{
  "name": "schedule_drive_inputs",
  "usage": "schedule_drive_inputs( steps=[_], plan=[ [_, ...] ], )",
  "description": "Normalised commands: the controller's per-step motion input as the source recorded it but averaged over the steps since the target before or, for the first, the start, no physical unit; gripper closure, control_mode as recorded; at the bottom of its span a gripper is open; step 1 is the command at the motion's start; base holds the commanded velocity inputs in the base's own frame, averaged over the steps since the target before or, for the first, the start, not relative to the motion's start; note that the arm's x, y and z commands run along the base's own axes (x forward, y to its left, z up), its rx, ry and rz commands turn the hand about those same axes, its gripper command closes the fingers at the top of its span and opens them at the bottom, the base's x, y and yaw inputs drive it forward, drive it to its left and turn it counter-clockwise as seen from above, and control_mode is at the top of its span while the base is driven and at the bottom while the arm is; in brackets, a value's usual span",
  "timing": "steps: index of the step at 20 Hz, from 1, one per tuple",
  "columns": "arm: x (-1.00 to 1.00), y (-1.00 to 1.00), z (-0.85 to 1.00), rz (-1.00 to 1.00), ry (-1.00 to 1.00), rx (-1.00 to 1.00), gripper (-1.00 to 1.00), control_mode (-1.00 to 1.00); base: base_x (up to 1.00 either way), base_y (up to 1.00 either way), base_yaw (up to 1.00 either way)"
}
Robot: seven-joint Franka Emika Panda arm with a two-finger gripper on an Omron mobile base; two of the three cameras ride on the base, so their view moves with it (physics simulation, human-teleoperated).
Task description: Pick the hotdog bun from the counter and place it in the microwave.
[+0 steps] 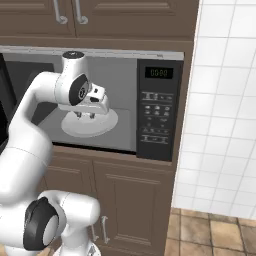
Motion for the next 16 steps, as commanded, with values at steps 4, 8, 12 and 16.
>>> schedule_drive_inputs(
  steps=[4,8,12,16],
  plan=[
    [0.00,0.00,0.00,0.00,0.00,0.00,-1.00,1.00,-0.29,-0.01,0.02],
    [0.00,0.00,0.00,0.00,0.00,0.00,-1.00,1.00,-1.00,-0.26,0.10],
    [0.00,0.00,0.00,0.00,0.00,0.00,-1.00,1.00,-1.00,-0.22,0.12],
    [0.00,0.00,0.00,0.00,0.00,0.00,-1.00,1.00,-1.00,-0.12,0.12]
  ],
)
